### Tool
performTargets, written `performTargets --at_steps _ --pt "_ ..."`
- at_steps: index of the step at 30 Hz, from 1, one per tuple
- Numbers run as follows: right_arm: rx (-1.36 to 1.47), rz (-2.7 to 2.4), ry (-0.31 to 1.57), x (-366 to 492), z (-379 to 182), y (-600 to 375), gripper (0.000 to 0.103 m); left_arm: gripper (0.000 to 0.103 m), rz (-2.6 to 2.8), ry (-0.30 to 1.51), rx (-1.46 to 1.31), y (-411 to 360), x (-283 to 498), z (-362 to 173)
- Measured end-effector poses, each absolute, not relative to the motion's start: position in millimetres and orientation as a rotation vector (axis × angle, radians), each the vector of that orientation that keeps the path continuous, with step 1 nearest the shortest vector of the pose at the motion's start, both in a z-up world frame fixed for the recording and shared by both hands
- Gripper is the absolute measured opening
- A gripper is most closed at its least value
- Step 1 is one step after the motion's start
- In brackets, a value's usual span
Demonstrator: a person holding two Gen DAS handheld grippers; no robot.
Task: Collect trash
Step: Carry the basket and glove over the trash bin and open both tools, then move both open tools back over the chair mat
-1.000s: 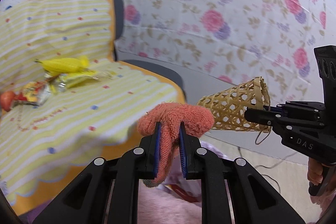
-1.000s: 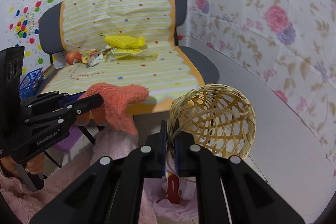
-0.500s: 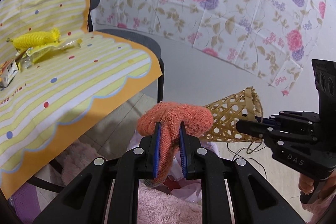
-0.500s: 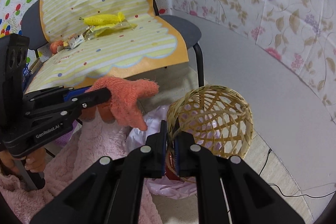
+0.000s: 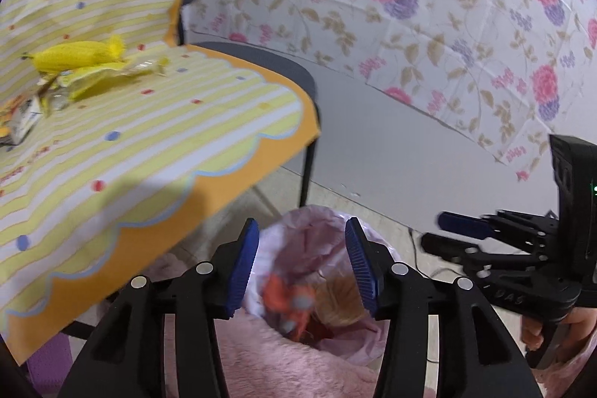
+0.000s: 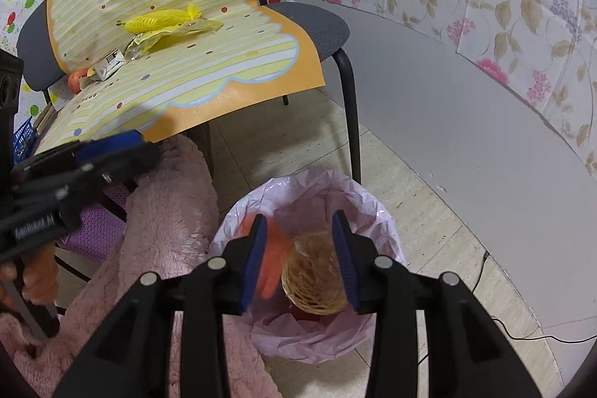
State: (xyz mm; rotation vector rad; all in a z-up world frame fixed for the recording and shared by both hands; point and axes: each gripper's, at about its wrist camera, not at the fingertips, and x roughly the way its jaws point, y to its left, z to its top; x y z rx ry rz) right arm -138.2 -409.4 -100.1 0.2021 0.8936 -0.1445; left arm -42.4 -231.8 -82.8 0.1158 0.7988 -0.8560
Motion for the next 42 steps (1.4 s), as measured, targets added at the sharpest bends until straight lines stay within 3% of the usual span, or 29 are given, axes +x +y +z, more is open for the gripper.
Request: performTargets --at_steps 7,10,14,17,22,26,32,42 --pt "0.195 -0.129 0.797 -142.4 -61.8 -401.1 0.036 0.055 -0.725 0.749 0.094 -189.6 -37.6 -67.4" --pt "0.190 -0.098 0.764 -138.0 -52.0 -391.0 0.036 0.065 -0.681 0.735 0.075 -171.5 -37.6 -61.6" --pt "0.187 -0.041 0.741 -127.4 -45.3 -375.6 0.036 0.066 -0.615 0.712 0.064 -146.2 -34.8 -54.1" --pt "0.171 -0.005 0.740 -113.8 -43.5 -364.6 0.036 0.074 -0.557 0.704 0.045 -124.8 -28.5 -49.4" --pt "0.144 0.063 0.729 -83.3 -36.6 -346.5 0.036 0.078 -0.451 0.692 0.027 -92.8 -11.2 -40.0" --pt "0.110 0.111 0.709 -52.7 -29.9 -331.1 0.046 0.086 -0.347 0.687 0.009 -66.0 10.8 -33.5" --pt "0.076 0.150 0.693 -10.3 -27.2 -319.5 0.060 0.087 -0.247 0.703 -0.003 -38.0 48.7 -29.8" --pt "0.025 0.157 0.668 51.8 -27.6 -306.4 0.059 0.085 -0.137 0.750 -0.108 -6.8 136.3 -35.9"
